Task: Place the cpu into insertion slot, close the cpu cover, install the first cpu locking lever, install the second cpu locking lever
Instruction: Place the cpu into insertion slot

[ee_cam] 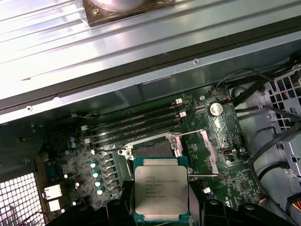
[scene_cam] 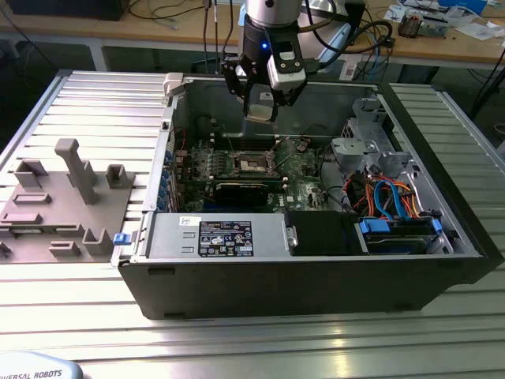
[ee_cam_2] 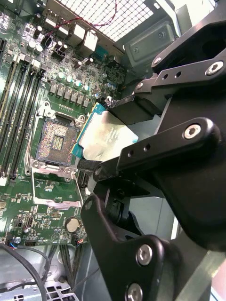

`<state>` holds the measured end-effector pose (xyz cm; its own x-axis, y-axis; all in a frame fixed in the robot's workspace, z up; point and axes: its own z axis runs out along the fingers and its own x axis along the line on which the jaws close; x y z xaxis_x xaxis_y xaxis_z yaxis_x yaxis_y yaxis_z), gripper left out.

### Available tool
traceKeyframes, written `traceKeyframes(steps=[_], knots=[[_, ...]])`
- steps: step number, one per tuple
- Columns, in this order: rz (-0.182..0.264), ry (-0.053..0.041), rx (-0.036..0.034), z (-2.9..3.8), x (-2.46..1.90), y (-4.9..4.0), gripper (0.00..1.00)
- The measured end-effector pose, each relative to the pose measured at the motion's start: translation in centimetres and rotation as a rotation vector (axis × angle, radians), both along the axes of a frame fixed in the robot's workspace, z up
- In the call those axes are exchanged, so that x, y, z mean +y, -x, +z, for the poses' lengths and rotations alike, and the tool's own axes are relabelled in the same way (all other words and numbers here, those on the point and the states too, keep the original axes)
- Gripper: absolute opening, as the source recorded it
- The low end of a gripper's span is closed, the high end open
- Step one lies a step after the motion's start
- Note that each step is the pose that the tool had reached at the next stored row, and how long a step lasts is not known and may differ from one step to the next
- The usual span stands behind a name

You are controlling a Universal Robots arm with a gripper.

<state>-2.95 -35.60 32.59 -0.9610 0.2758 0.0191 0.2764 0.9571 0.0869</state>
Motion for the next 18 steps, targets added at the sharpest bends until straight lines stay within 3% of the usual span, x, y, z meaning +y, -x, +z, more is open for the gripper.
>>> traceKeyframes(steps=[18], knots=[[-0.009, 0.003, 0.0, -0.07, 0.0, 0.0, 0.54]])
